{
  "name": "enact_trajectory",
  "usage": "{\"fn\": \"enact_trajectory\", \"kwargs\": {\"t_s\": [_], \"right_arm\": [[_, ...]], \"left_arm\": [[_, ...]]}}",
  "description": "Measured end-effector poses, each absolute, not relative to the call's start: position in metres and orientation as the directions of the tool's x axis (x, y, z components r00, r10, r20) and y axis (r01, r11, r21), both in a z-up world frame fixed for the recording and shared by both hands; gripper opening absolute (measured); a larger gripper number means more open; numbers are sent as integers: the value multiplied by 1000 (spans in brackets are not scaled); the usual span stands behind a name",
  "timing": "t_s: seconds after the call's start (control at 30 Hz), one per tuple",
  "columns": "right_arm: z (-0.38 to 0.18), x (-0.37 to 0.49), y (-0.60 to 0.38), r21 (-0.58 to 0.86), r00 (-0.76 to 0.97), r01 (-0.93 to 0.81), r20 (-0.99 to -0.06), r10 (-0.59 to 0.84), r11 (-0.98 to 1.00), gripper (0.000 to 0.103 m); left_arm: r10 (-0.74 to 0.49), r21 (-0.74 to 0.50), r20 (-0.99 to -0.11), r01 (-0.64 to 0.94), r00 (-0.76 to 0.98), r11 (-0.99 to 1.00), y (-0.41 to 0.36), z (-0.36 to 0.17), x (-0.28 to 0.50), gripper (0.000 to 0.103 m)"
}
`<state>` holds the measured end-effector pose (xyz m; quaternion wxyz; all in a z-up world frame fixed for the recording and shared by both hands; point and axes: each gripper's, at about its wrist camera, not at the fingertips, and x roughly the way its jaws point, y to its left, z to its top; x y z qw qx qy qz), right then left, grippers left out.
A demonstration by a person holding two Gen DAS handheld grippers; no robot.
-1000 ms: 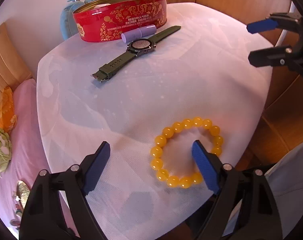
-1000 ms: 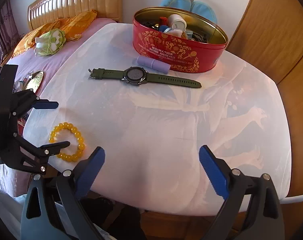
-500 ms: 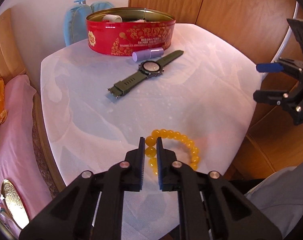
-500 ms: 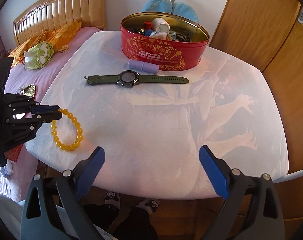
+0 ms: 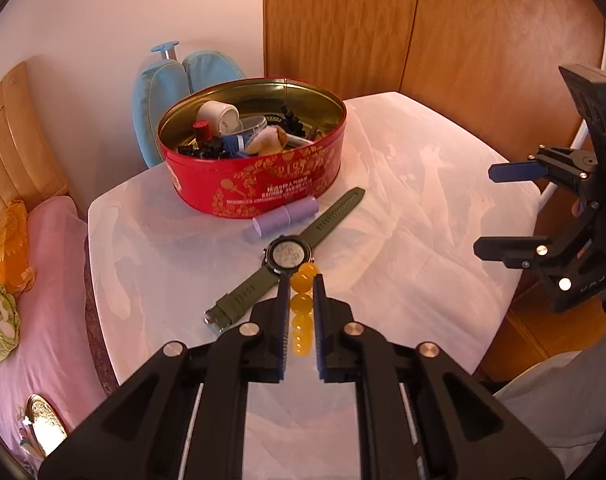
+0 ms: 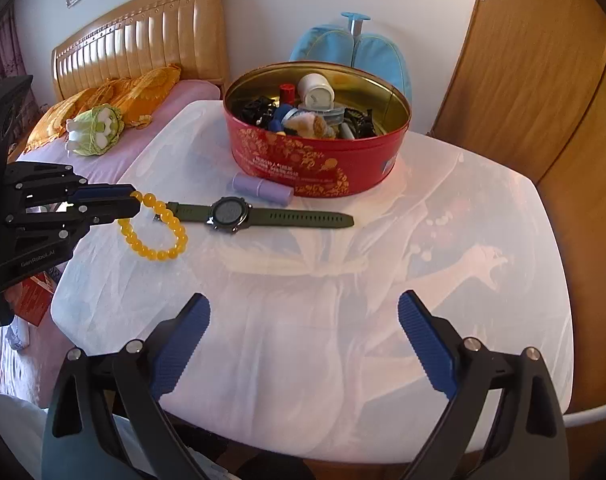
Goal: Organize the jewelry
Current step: 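Carry the amber bracelet into the red tin and open the left gripper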
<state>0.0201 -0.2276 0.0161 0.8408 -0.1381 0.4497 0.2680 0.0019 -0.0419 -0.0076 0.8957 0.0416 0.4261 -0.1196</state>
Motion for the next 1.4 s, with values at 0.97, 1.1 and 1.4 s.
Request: {"fn": "enact_trajectory", "kwargs": {"t_s": [0.97,1.1,1.4], "right_arm": [[22,205,-155,31,455,-639,-791,409,769,96],[12,204,-152,23,442,-631,-810,384,775,96],[10,194,-166,54,440,-612,-806,397,789,96]], "left_arm": [[-70,80,-787,214,613,974,-12,-1,195,11],[-67,82,-803,221,593,972,-9,-18,201,12],[-18,141,-776,202,631,969,-18,-12,191,70]]}}
